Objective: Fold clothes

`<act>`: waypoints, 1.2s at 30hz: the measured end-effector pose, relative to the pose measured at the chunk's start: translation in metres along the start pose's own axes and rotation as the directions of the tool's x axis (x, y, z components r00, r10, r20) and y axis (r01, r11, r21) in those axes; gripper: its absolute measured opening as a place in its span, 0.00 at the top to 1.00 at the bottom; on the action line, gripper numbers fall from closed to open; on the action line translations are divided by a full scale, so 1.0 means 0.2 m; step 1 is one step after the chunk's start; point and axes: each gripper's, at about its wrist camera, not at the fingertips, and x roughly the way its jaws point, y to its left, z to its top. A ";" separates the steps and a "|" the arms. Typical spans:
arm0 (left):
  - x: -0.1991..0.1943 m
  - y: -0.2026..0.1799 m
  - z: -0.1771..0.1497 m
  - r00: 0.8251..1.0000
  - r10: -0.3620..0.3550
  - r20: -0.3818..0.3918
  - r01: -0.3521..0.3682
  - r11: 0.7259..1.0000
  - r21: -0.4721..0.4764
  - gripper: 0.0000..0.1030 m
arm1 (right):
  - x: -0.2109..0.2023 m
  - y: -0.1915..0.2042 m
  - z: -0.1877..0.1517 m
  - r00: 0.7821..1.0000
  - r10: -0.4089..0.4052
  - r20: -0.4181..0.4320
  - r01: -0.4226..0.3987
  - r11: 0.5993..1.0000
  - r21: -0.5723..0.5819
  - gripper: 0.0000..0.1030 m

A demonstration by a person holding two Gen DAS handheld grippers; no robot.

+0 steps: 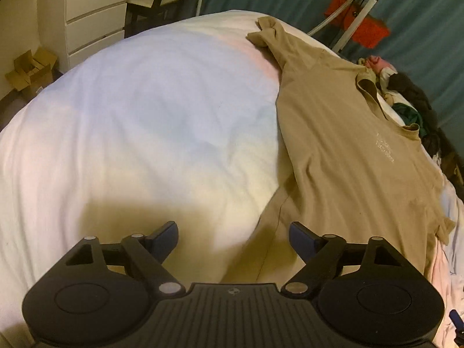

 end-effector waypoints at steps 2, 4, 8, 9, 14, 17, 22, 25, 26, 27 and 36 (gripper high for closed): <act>-0.01 -0.05 -0.03 1.000 -0.009 -0.019 0.010 0.998 0.066 0.20 | 0.01 -0.01 -0.01 1.000 0.000 -0.011 0.000 1.000 0.008 0.16; 0.00 -0.13 -0.09 0.999 0.004 -0.041 0.003 0.985 0.172 0.23 | 0.03 -0.02 -0.01 1.000 -0.012 -0.020 0.012 1.000 0.013 0.16; 0.04 -0.27 -0.21 0.991 0.103 -0.088 -0.065 0.933 0.353 0.34 | 0.07 -0.03 -0.01 0.999 -0.036 -0.040 0.037 0.999 0.017 0.16; 0.05 -0.29 -0.23 0.987 0.133 -0.091 -0.088 0.919 0.385 0.40 | 0.07 -0.03 -0.02 0.998 -0.040 -0.043 0.040 0.999 0.017 0.16; 0.03 -0.29 -0.23 0.981 0.163 -0.109 -0.104 0.903 0.417 0.91 | 0.08 -0.03 -0.03 0.998 -0.041 -0.049 0.041 0.999 0.001 0.16; -0.06 -0.23 -0.17 0.982 0.122 -0.145 -0.060 0.925 0.374 0.94 | 0.08 -0.02 -0.03 0.998 -0.034 -0.053 0.035 0.999 0.010 0.16; -0.17 -0.07 -0.09 0.975 0.109 -0.195 -0.053 0.961 0.272 0.94 | 0.04 0.03 -0.02 1.000 -0.008 0.003 0.008 1.000 -0.025 0.16; -0.16 -0.04 -0.08 0.960 0.183 -0.213 -0.121 0.954 0.274 0.95 | 0.02 0.07 -0.02 0.999 0.029 0.020 -0.028 0.998 -0.048 0.16; -0.16 -0.04 -0.09 0.955 0.209 -0.210 -0.145 0.948 0.284 0.93 | 0.01 0.08 -0.02 0.999 0.034 0.021 -0.033 0.998 -0.060 0.16; -0.17 -0.05 -0.09 0.953 0.228 -0.200 -0.163 0.940 0.299 0.86 | 0.01 0.09 -0.03 0.999 0.039 0.023 -0.037 0.997 -0.072 0.16; -0.34 -0.26 -0.04 0.982 0.178 0.060 -0.188 0.919 0.346 0.26 | 0.01 0.12 -0.04 0.998 0.052 0.034 -0.048 0.995 -0.088 0.16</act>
